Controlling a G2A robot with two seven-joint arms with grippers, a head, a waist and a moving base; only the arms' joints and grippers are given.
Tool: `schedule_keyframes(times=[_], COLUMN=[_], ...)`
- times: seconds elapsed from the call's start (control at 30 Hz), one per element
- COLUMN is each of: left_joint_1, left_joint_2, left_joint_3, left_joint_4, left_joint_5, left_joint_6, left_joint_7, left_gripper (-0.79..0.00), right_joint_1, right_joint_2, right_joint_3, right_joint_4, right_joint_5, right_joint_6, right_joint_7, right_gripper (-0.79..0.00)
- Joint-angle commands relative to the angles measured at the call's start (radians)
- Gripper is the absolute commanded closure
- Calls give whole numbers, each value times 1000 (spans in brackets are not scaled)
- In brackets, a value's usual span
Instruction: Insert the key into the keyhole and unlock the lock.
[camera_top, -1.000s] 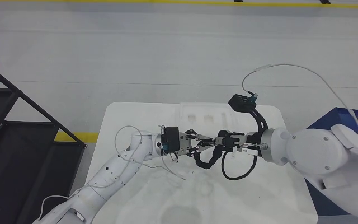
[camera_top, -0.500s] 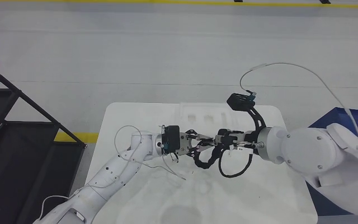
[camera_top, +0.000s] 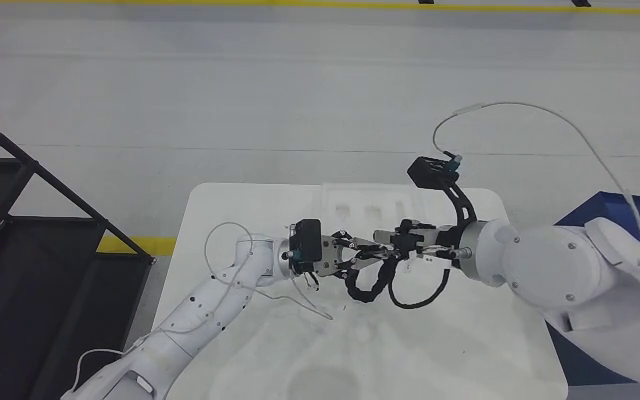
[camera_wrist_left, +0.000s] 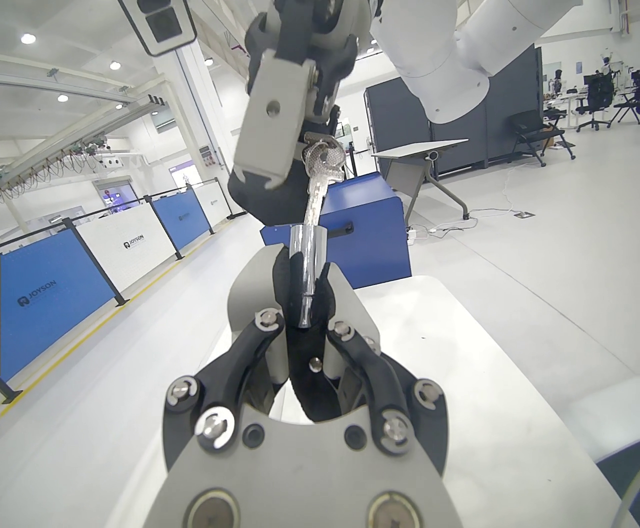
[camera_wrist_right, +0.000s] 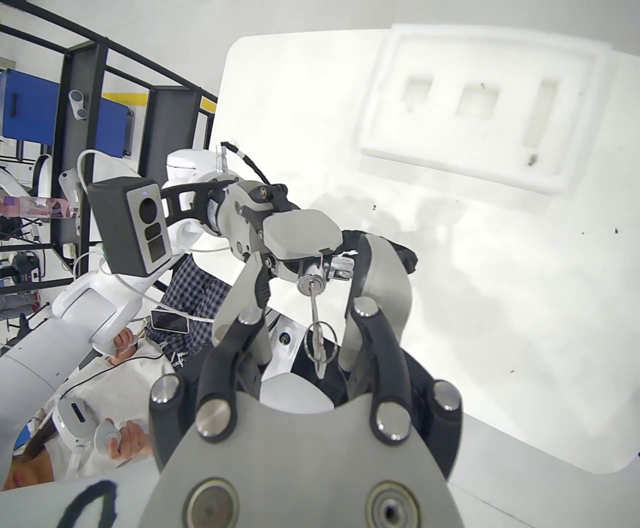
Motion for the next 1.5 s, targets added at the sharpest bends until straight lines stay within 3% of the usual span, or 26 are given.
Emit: schedule_keyframes(times=[0.0, 0.27, 0.5, 0.57, 0.8, 1.1, 1.47], left_joint_1=[-1, -7, 5, 11, 8, -22, -22], left_joint_2=[-2, -5, 7, 13, 25, 25, 24], left_joint_3=[-2, -35, -92, -103, -113, -90, -80], left_joint_4=[15, 46, -9, -32, -84, -111, -110], left_joint_5=[-27, -223, -435, -495, -663, -816, -871], left_joint_6=[-13, -115, -181, -200, -199, -159, -154], left_joint_7=[-14, -179, -414, -494, -756, -958, -1025], left_gripper=[0, 0, 0, 0, 0, 0, 0], right_joint_1=[0, 5, -41, -55, -109, -110, -146], right_joint_2=[4, 31, 47, 55, 59, 59, 61], right_joint_3=[10, 13, 22, 16, 16, 18, 36], right_joint_4=[-10, -32, -47, -41, -16, -11, -57], right_joint_5=[-25, -227, -345, -405, -381, -376, -520], right_joint_6=[-40, -207, -417, -470, -610, -616, -738], right_joint_7=[8, 130, 133, 188, 216, 218, 156], right_gripper=[-785, -785, -785, -785, -785, -785, -785])
